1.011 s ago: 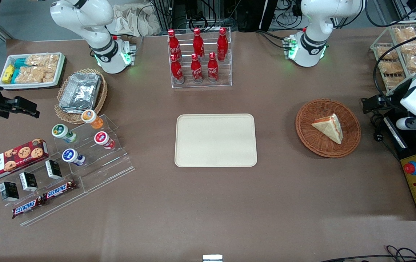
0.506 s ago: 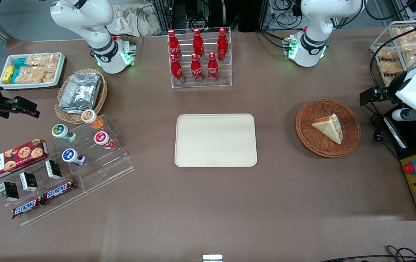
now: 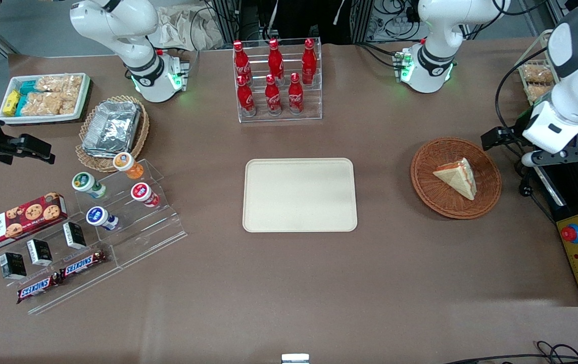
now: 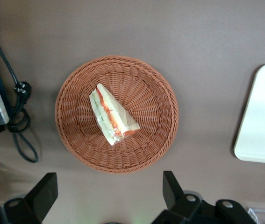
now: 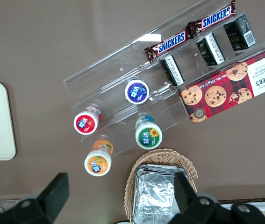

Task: Place sandwich from basket to tray
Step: 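Move the open left gripper down over the wrapped sandwich in the basket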

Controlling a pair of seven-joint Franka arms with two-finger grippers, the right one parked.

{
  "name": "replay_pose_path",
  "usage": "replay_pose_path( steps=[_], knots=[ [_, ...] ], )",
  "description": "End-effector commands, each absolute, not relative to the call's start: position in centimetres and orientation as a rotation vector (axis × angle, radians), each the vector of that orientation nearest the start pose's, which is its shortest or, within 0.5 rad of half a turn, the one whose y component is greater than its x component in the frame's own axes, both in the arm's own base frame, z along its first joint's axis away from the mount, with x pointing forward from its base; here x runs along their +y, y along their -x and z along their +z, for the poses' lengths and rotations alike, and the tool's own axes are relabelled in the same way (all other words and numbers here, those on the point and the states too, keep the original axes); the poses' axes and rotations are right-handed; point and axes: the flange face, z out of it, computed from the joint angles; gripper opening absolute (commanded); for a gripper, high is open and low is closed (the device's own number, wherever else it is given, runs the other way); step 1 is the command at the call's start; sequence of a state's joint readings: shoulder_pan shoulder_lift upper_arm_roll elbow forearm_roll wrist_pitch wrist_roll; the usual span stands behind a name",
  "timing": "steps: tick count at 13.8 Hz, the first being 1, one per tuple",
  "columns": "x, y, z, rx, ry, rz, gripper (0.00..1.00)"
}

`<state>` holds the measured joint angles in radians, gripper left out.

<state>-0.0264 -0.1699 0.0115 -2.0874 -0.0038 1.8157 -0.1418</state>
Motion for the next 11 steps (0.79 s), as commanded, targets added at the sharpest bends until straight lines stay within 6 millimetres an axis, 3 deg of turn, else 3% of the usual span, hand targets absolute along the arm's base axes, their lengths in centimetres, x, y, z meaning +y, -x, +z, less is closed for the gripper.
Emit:
replay_pose_path(
  steps=[1,5,9,11],
  knots=[
    [-1.2,-47.7,47.1,-0.321,3.127,0.127,1.00],
    [-1.2,-48.1,45.6,-0.570,3.083,0.132,1.00],
    [-2.1,-48.4,43.3,-1.107,2.917,0.117,1.00],
    [-2.4,-48.6,42.2,-1.263,2.844,0.118,1.00]
  ],
)
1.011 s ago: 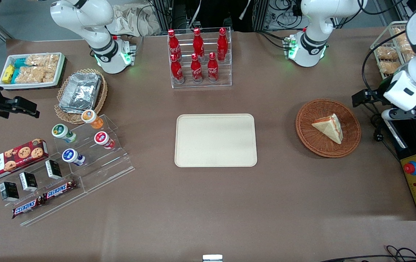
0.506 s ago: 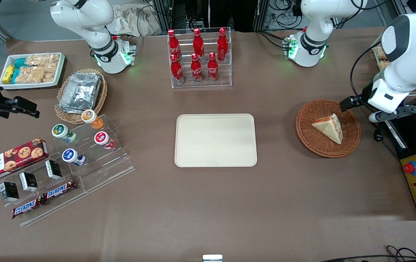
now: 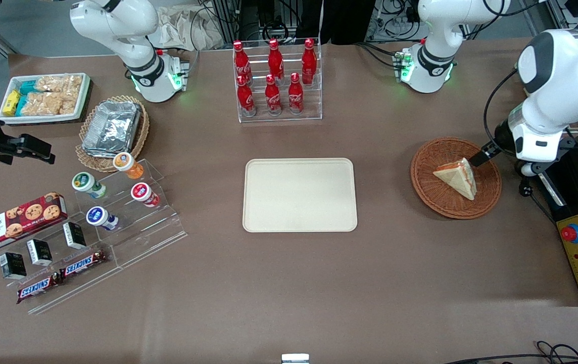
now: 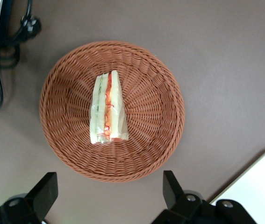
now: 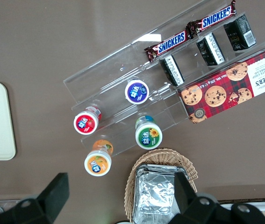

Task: Place sandwich from basket to tray
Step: 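Move the open left gripper down over the wrapped sandwich in the basket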

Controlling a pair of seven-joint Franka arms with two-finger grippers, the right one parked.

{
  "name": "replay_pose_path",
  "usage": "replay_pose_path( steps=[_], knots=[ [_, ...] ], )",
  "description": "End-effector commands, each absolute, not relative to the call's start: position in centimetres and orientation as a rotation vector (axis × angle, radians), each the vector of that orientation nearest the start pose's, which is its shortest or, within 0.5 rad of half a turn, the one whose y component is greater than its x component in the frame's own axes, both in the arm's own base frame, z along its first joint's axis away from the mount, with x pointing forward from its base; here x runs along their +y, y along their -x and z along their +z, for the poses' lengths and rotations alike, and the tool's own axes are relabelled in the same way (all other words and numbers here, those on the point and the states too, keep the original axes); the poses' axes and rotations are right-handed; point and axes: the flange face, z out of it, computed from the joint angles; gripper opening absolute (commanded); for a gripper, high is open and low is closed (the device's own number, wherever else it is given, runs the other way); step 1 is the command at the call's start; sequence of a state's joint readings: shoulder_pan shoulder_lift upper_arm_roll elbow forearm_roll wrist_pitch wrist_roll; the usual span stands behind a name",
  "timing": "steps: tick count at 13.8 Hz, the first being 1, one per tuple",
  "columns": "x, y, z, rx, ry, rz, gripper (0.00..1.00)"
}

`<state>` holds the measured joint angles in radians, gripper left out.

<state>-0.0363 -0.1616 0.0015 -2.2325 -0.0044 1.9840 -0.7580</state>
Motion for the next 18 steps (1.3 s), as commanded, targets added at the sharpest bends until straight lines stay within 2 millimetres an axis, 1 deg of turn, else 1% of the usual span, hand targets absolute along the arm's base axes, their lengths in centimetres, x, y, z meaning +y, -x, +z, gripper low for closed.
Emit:
replay_pose_path(
  steps=[1,2,4,7,10,12,15,16,18],
  knots=[
    [-2.4,-48.3,41.1,-1.296,2.823,0.130,1.00],
    [-2.3,-48.0,40.2,-1.337,2.804,0.127,1.00],
    [-2.3,-47.3,37.7,-1.415,2.759,0.125,1.00],
    [-2.1,-45.7,33.4,-1.432,2.752,0.115,1.00],
    [-2.0,-45.3,30.5,-1.464,2.728,0.123,1.00],
    [-1.9,-45.1,28.9,-1.472,2.722,0.127,1.00],
    [-1.2,-44.8,27.4,-1.496,2.693,0.159,1.00],
    [-0.7,-44.8,26.8,-1.511,2.681,0.166,1.00],
    [-0.3,-45.1,25.6,-1.527,2.675,0.162,1.00]
  ],
)
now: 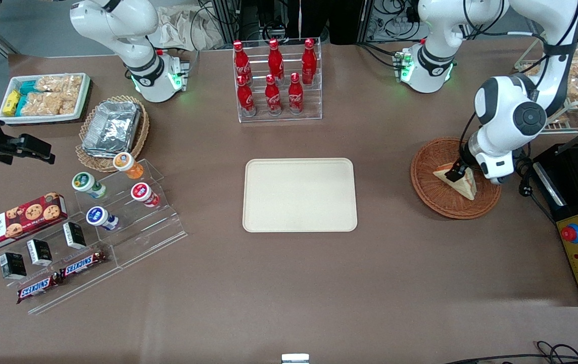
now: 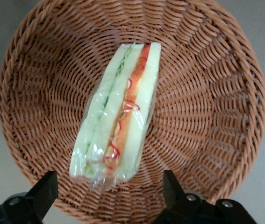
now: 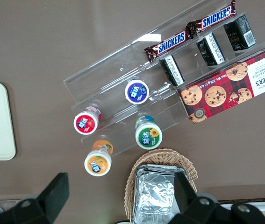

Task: Place sandwich from basket to tray
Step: 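Close the left gripper on the sandwich's upright edge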

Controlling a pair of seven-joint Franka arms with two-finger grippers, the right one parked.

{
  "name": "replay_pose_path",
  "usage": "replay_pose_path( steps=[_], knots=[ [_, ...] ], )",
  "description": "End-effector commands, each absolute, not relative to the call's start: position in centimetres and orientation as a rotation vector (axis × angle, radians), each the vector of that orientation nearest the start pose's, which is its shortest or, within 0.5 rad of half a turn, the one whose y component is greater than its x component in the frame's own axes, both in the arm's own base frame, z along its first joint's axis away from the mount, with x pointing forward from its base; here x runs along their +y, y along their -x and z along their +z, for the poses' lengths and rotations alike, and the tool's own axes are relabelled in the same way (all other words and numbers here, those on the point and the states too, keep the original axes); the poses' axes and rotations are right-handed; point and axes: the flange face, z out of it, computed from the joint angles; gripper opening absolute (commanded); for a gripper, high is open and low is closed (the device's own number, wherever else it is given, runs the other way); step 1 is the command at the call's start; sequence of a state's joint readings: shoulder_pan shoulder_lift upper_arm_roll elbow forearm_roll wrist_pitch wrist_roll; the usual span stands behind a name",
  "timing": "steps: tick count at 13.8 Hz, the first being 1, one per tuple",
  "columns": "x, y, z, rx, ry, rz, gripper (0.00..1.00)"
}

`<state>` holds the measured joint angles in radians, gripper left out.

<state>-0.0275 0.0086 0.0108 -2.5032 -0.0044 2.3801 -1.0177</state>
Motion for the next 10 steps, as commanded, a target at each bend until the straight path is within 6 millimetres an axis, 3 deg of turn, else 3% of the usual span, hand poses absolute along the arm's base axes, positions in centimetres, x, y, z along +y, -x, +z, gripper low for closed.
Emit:
replay_pose_path(
  steps=[1,4,6,7,9,10],
  knots=[
    [0.1,-45.2,24.9,-1.555,2.658,0.164,1.00],
    [0.6,-45.3,22.7,-1.583,2.636,0.171,1.00],
    [0.6,-45.4,22.5,-1.585,2.633,0.175,0.96],
    [0.6,-45.4,22.5,-1.585,2.633,0.175,0.86],
    [0.6,-45.7,22.8,-1.593,2.633,0.165,0.53],
    [0.6,-45.7,23.0,-1.592,2.636,0.161,0.42]
  ],
)
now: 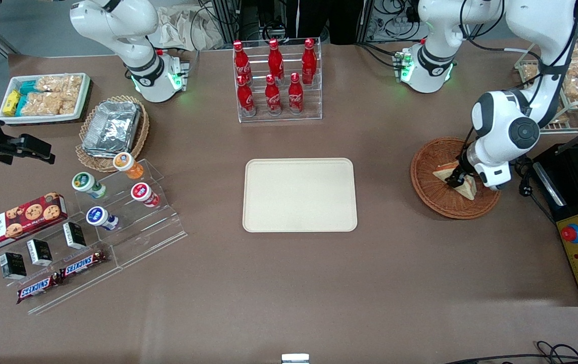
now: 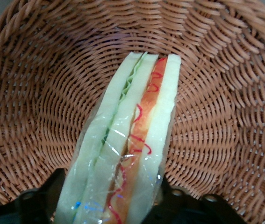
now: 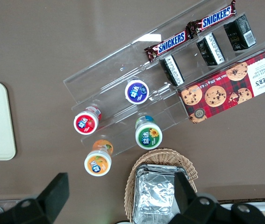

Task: Place sandwich from basket to tray
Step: 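Close the left gripper on the sandwich's upright edge, then lift the sandwich up out of the basket with the left gripper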

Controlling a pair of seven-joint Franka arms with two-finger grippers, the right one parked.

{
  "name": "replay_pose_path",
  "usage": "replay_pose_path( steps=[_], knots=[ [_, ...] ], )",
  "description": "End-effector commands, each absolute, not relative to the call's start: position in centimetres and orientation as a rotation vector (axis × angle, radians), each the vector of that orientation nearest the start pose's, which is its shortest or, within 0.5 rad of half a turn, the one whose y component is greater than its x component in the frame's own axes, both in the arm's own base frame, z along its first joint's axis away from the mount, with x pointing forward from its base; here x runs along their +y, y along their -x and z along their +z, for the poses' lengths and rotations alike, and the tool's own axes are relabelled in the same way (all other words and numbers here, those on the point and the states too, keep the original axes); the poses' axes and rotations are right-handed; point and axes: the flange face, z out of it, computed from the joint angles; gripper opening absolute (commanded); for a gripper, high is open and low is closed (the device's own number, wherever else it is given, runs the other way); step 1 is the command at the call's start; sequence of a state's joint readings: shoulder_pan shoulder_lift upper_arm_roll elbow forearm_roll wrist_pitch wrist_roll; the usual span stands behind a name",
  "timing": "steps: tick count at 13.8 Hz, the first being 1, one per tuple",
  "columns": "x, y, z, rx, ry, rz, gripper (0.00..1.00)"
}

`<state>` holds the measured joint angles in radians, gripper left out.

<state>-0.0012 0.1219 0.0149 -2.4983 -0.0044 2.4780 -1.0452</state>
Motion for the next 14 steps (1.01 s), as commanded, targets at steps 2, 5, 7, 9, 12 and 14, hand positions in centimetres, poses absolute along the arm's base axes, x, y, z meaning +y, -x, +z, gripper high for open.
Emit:
replay_pose_path(
  steps=[2,5,7,9,12,14],
  knots=[
    [0.6,-46.0,23.9,-1.590,2.642,0.149,0.36],
    [0.6,-46.6,26.6,-1.546,2.652,0.164,0.36],
    [0.6,-47.0,28.9,-1.503,2.673,0.175,0.36],
    [0.6,-47.5,31.2,-1.445,2.713,0.165,0.36],
    [0.8,-49.2,36.3,-1.356,2.765,0.167,0.36],
    [0.7,-51.3,40.8,-1.290,2.780,0.207,0.36]
  ],
)
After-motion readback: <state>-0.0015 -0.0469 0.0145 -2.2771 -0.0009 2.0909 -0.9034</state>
